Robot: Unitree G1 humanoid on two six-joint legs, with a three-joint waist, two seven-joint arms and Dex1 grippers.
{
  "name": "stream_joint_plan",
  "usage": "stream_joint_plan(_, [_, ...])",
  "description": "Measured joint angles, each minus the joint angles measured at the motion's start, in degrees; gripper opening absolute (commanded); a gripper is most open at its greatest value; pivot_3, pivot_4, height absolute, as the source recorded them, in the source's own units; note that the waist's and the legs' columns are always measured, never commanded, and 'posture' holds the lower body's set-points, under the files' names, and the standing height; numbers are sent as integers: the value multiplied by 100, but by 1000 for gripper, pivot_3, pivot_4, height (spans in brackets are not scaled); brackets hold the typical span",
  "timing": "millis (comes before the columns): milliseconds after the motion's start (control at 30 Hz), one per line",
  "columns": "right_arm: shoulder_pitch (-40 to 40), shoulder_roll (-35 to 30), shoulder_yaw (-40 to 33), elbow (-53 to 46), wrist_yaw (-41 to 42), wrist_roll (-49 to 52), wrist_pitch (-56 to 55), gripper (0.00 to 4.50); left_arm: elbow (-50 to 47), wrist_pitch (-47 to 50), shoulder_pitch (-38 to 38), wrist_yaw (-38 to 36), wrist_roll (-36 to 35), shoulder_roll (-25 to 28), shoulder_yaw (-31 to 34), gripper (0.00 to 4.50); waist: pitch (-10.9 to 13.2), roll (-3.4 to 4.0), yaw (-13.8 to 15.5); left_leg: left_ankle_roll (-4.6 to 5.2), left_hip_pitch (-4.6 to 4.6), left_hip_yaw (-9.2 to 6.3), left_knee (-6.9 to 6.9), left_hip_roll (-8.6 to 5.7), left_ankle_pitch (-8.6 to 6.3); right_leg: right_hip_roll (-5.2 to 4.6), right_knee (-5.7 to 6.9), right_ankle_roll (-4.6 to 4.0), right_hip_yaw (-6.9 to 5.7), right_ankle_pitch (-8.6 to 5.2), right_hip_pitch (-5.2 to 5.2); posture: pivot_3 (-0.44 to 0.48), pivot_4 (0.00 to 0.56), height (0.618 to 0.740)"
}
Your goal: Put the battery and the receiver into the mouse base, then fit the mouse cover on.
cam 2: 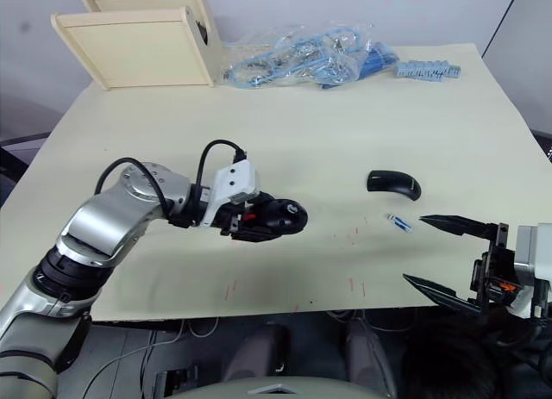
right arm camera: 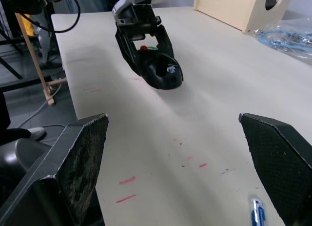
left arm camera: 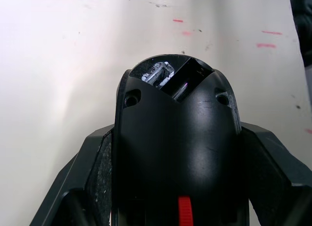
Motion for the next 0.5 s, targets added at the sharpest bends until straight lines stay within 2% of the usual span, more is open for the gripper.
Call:
stream_joint_plan(267, [121, -9, -130, -79, -39, 55, 99, 4500, 76, -192, 246, 366, 348, -518, -486, 2951, 0, 1, 3, 0, 1, -1, 1, 0, 0, 0, 1, 0, 0, 0, 0, 0, 150, 740])
stream_joint_plan(500, [221, -9, -176, -93, -40, 115, 122, 4500, 208, -584, 490, 474, 673, -579, -559, 2951, -1, 1, 9, 0, 1, 0, 1, 0, 0, 0, 1, 0, 1, 0, 1, 0, 150, 740])
